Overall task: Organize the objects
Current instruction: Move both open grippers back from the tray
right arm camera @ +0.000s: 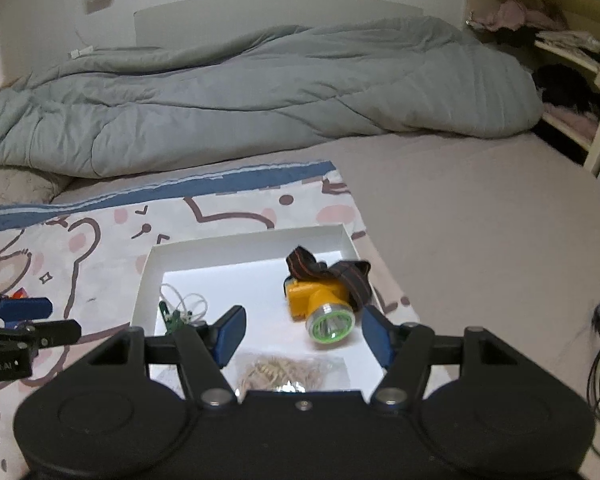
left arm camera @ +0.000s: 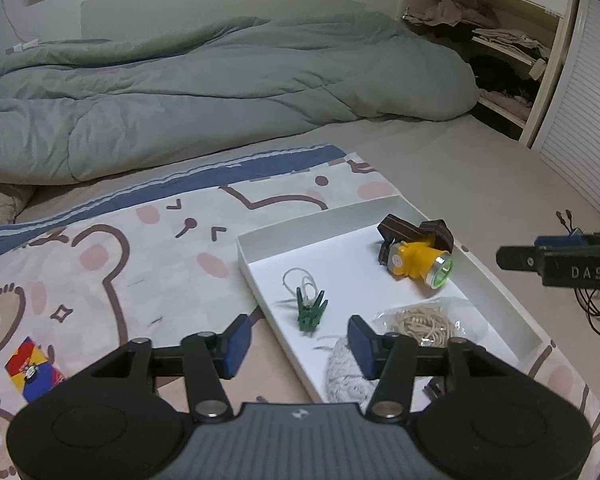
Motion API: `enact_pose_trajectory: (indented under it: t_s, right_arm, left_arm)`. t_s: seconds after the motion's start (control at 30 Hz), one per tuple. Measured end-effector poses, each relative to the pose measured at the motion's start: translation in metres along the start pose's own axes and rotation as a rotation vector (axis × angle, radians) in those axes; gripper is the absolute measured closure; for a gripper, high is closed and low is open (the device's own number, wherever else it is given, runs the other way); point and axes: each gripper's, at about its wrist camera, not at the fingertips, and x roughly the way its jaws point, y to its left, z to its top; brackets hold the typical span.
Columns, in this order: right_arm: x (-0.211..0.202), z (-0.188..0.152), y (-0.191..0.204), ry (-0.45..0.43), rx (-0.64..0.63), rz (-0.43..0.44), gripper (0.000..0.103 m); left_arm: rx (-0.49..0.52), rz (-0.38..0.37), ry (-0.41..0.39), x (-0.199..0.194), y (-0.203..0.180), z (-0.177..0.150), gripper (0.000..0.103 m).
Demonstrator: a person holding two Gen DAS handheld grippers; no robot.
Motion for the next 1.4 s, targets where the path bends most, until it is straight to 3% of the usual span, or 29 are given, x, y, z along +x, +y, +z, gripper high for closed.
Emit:
enact_pose_trajectory:
  t_s: [0.07, 0.13, 0.2, 0.4, 0.6, 0.97, 1.4]
  right_arm:
    - [-0.004, -0.006, -0.001, 0.005, 0.006, -0.005, 0.036]
    - [-0.007, -0.013, -0.002, 0.009, 0.007, -0.017, 0.031]
    - [-0.009, -0.019, -0.003, 0.006, 0.005, -0.026, 0.027]
    - [-0.014, -0.032, -0.004, -0.017, 0.006, -0.033, 0.009]
    - [-0.014, -0.039, 0.001, -0.025, -0.005, -0.031, 0.000]
    - [-0.007, -0.034, 0.007, -0.034, 0.028, -0.057, 0.000]
    - [0.004, -0.023, 0.051, -0.026, 0.021, -0.026, 0.000]
  left_arm:
    - [-0.005, 0.001, -0.004, -0.005, 0.002, -0.002, 0.035]
    - [-0.012, 0.015, -0.014, -0.010, 0.003, -0.003, 0.017]
    - [-0.024, 0.034, -0.028, -0.015, 0.003, -0.005, 0.010]
    - [-0.031, 0.068, -0.032, -0.017, 0.004, -0.010, 0.003]
    - [-0.017, 0.088, -0.027, -0.013, 0.005, -0.014, 0.001]
    - [-0.071, 0.115, -0.043, -0.019, 0.026, -0.014, 0.000]
    - [-0.146, 0.209, -0.052, -0.041, 0.090, -0.023, 0.000]
